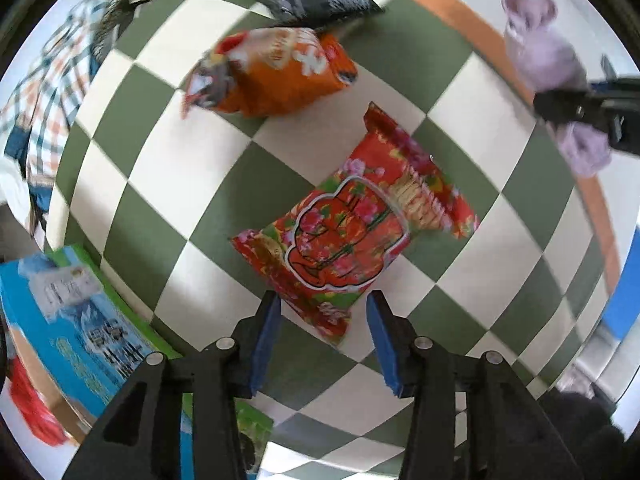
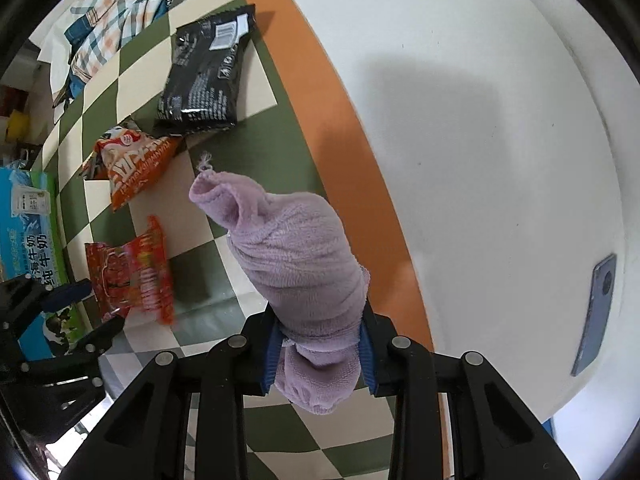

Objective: Organize soft objects
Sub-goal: 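Lift the lilac towel with right gripper while left holds red chip bag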

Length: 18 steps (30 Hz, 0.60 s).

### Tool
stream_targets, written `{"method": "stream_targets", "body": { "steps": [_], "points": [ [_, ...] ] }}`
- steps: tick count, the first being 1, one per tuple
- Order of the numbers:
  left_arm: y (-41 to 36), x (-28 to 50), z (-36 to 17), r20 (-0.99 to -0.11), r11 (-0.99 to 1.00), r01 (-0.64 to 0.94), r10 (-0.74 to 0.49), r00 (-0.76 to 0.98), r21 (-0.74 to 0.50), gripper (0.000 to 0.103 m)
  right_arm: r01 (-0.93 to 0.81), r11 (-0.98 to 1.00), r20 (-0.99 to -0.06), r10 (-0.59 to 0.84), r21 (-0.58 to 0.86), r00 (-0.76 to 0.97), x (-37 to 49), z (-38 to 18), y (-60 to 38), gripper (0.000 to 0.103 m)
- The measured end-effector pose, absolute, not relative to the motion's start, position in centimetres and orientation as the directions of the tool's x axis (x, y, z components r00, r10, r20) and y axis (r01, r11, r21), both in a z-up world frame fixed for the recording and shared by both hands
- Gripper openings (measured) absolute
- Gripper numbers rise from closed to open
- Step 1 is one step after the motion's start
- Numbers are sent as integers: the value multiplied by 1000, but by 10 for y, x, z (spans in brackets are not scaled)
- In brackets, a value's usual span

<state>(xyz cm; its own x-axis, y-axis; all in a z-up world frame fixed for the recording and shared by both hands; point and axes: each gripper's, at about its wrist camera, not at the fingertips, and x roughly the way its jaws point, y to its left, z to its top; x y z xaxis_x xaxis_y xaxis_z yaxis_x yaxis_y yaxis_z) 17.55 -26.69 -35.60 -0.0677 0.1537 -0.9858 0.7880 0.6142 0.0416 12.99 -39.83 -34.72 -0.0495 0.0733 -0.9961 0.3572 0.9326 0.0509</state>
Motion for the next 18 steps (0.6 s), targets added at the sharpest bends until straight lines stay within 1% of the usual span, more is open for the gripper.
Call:
{"method": "stream_targets", "body": {
  "steps": [2,6,7,8,10,12,14,15,17,18],
  "points": [
    [-278,173,-358,-982,550,831,188,-20,88,49,364,930,-996,74,52,-47,130,-350,-398,34],
    [-309,176,-376,-967,442,886,253,29,142,52,370,927,-995,85,63,-42,127,-357,-406,34],
    [-316,175,-380,-963,420,894,265,41,154,58,369,927,-995,85,63,-43,127,-357,-405,34],
    [-322,174,-384,-960,399,902,273,55,166,60,366,929,-995,84,61,-46,127,-358,-405,34],
    [-333,171,-384,-965,389,906,253,70,168,60,366,929,-995,83,59,-50,125,-357,-412,34],
    [-335,168,-380,-978,404,905,200,52,130,56,367,928,-995,84,58,-55,124,-357,-415,34],
    [-336,169,-376,-984,435,893,173,38,112,50,368,928,-995,88,61,-55,124,-355,-425,34],
    [-335,168,-374,-987,455,884,157,33,102,49,367,928,-995,87,62,-53,122,-359,-430,34],
    [-329,170,-371,-990,480,875,141,-1,68,47,367,928,-995,88,62,-53,127,-362,-431,34],
    [-327,167,-370,-990,494,869,132,-43,28,48,367,928,-994,92,65,-57,129,-364,-431,34]
  ]
}}
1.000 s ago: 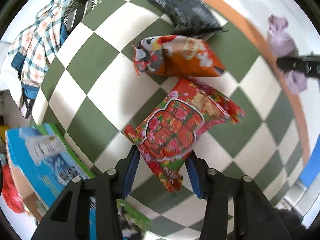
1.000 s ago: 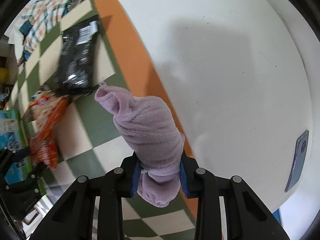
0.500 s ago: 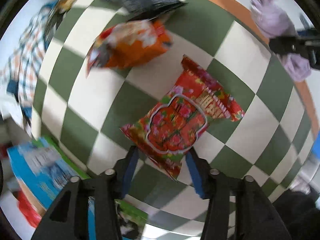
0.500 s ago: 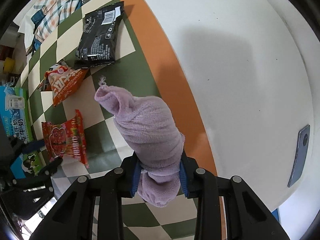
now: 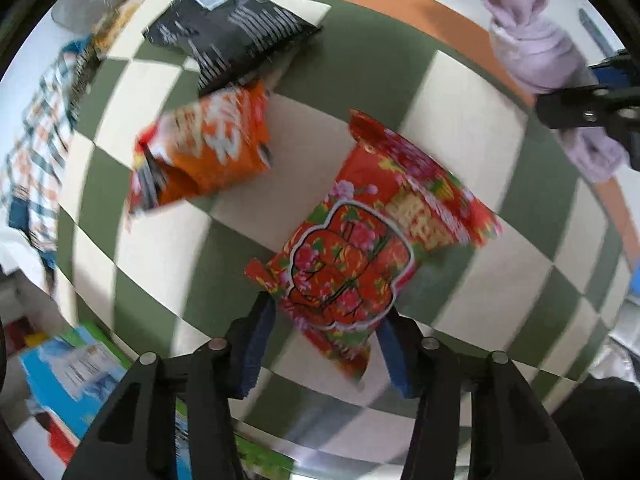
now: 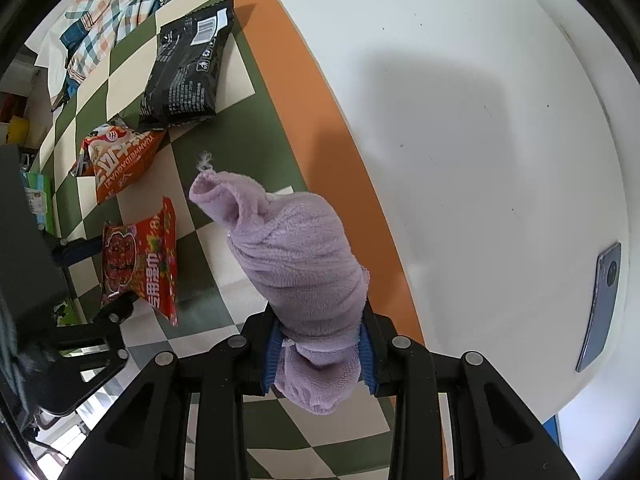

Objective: Organize soft objects
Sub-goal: 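Lift the lilac towel with right gripper while left holds red chip bag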

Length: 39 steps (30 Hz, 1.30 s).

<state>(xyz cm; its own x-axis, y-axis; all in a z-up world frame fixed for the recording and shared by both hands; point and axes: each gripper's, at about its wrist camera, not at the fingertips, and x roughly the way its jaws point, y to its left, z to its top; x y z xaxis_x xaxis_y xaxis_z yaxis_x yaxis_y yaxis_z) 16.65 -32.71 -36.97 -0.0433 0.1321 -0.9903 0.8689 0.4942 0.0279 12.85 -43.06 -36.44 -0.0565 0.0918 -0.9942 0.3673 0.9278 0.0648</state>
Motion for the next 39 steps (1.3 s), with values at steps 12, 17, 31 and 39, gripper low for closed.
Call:
{"method": "stream_targets", "body": {
  "steps": [12,17,31,39],
  "points": [
    [-310,193,-345,-975,620,774,68,-211,-124,54,379,917,-988,150,122,-44,131,-375,-450,35],
    [-359,196,-368,-973,524,847,132,-190,-95,64,377,919,-988,147,118,-50,127,-374,-455,35],
    [-366,131,-394,-983,443,896,177,-45,38,46,392,914,-989,133,100,-59,118,-378,-465,35],
    [-323,120,-331,-1000,599,801,-18,15,1,45,371,921,-993,119,116,14,108,-341,-442,35]
  ]
}}
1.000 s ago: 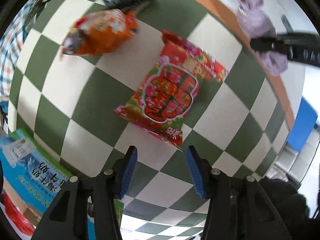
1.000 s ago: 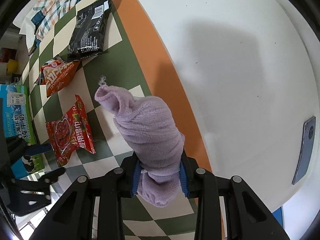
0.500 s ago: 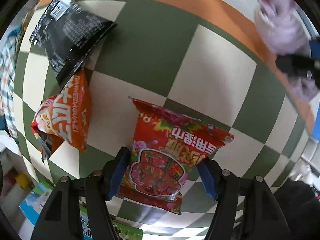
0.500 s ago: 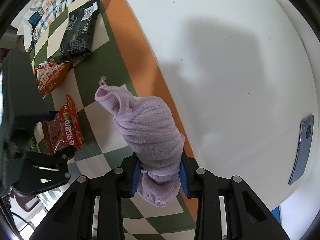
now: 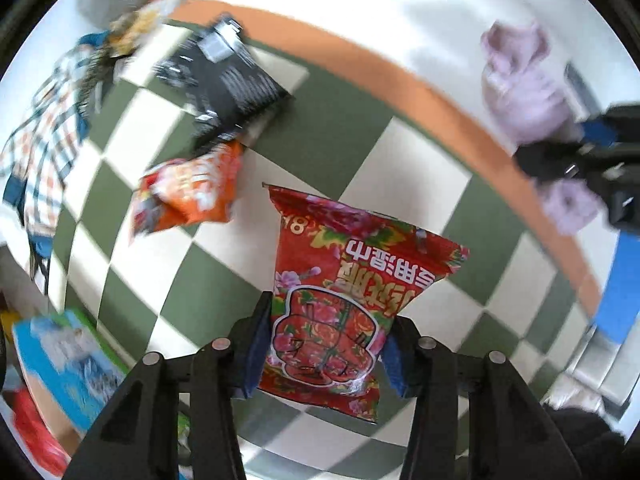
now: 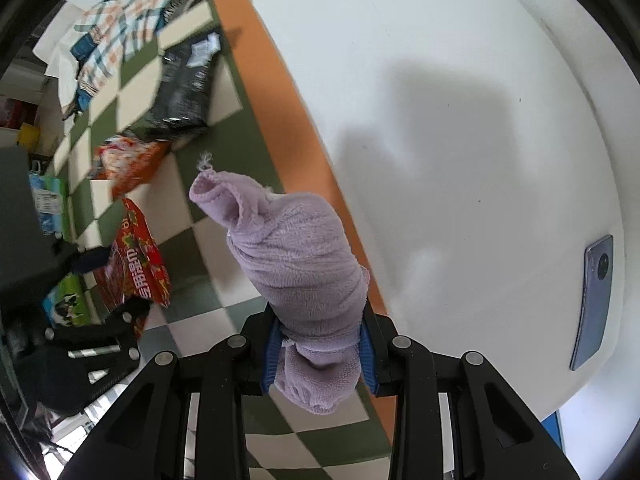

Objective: Organize soft objects
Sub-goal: 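Lift the lilac towel with right gripper while left holds red chip bag, then carry towel and chip bag into the box and open both grippers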

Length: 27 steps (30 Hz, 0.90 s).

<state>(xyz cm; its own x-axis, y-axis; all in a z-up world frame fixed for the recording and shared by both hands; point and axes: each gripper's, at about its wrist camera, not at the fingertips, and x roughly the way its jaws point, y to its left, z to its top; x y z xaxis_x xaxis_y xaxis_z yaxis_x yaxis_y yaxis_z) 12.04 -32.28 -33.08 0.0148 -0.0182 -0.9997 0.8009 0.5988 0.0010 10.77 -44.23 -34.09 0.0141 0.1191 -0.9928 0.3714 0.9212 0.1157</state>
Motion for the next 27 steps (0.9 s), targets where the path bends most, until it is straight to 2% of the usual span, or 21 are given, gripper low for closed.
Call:
{"method": "stream_targets", "body": {
  "steps": [8,13,20,27],
  "points": [
    [-238,113,-231,-968,745,653,-241,73,-136,45,300,927,-972,192,225,134,102,-270,-390,35],
    [-179,124,-179,-943,818,546,-304,139,-183,45,202,940,-953,241,276,184,104,-222,-327,34],
    [-48,132,-144,-931,908,368,-293,220,-199,45,38,937,-920,332,347,210,117,-174,-215,34],
    [74,159,-164,-951,967,200,-202,232,-157,45,-110,900,-891,435,423,128,143,-180,-82,35]
  ]
}}
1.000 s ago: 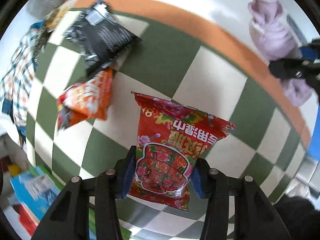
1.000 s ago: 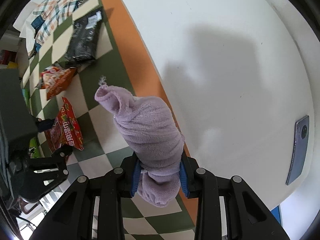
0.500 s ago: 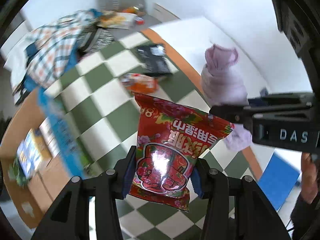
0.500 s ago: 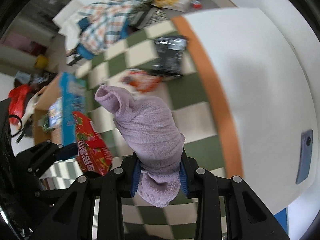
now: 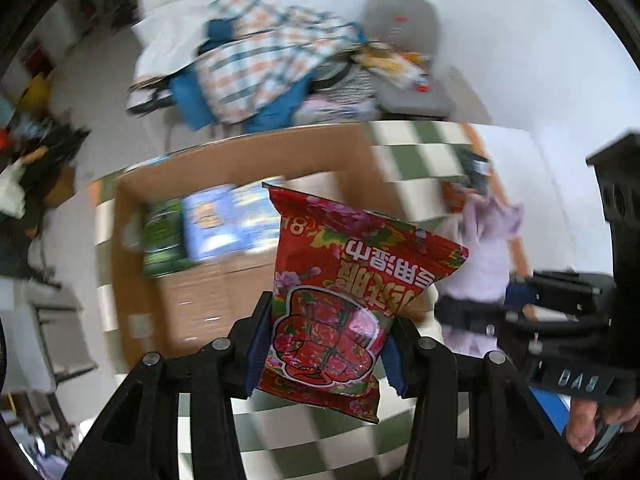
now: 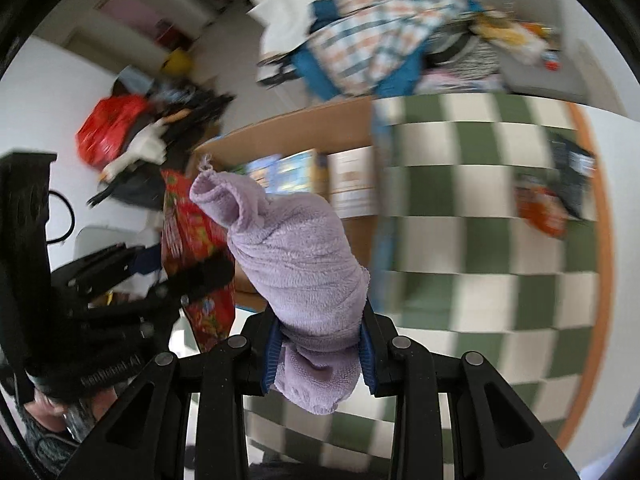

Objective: Organize soft objects
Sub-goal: 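Carry towel and chip bag into the box and open both grippers, then raise both grippers out of the box and move toward remaining snack bags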

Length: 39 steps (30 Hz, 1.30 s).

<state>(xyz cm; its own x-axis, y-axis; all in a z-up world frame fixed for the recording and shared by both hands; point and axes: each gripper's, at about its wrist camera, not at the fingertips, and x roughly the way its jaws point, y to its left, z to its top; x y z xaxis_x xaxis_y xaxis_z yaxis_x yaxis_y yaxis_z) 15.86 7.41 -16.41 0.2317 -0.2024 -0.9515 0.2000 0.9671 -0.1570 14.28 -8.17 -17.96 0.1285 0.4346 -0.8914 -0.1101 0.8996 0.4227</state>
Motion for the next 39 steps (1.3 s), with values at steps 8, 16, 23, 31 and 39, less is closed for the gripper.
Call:
{"method": "stream_targets", "body": {
  "steps": [8,16,23,31,39],
  "points": [
    [162,193,-226,-987,989,97,-124,102,-115,45,-188,876,-893,449,444,-16,168,-236,47,35],
    [199,207,-285,-990,992,9,-127,-59,-128,46,-171,884,-901,424,434,-97,184,-293,95,36],
    [201,203,-296,-984,989,-9,-149,-102,-149,46,-162,889,-903,415,428,-113,188,-309,103,68],
    [205,191,-273,-987,986,-53,-161,-28,-159,50,-171,908,-924,373,383,-87,185,-292,83,76],
    [195,154,-245,-980,973,-125,-186,76,-194,69,-166,959,-972,234,230,5,170,-264,41,92]
  ]
}}
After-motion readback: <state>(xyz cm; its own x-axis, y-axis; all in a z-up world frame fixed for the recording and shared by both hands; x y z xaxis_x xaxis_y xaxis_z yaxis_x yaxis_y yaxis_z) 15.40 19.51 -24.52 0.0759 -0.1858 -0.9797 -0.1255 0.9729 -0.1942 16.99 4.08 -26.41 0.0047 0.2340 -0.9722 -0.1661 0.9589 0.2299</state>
